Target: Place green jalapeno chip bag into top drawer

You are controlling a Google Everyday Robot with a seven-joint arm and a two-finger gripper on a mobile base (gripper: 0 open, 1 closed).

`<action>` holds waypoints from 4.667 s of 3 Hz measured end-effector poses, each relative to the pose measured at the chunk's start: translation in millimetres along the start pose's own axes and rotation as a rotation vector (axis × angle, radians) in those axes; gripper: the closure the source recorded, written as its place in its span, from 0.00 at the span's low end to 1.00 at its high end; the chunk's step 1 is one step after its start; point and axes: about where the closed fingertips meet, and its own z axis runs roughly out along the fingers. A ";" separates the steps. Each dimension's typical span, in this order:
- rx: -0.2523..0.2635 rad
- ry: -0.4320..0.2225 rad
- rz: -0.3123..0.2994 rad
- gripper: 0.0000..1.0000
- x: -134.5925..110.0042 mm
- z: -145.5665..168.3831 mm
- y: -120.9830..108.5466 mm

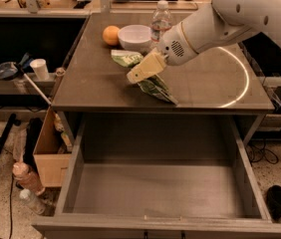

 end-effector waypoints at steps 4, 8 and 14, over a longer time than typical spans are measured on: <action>0.002 -0.003 -0.002 1.00 -1.9 -2.0 1.6; 0.074 -0.084 -0.076 1.00 -23.3 -77.5 47.2; 0.060 -0.178 -0.046 1.00 82.9 -120.3 116.0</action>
Offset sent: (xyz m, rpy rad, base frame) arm 0.0000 0.0000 0.0000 0.0000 0.0000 0.0001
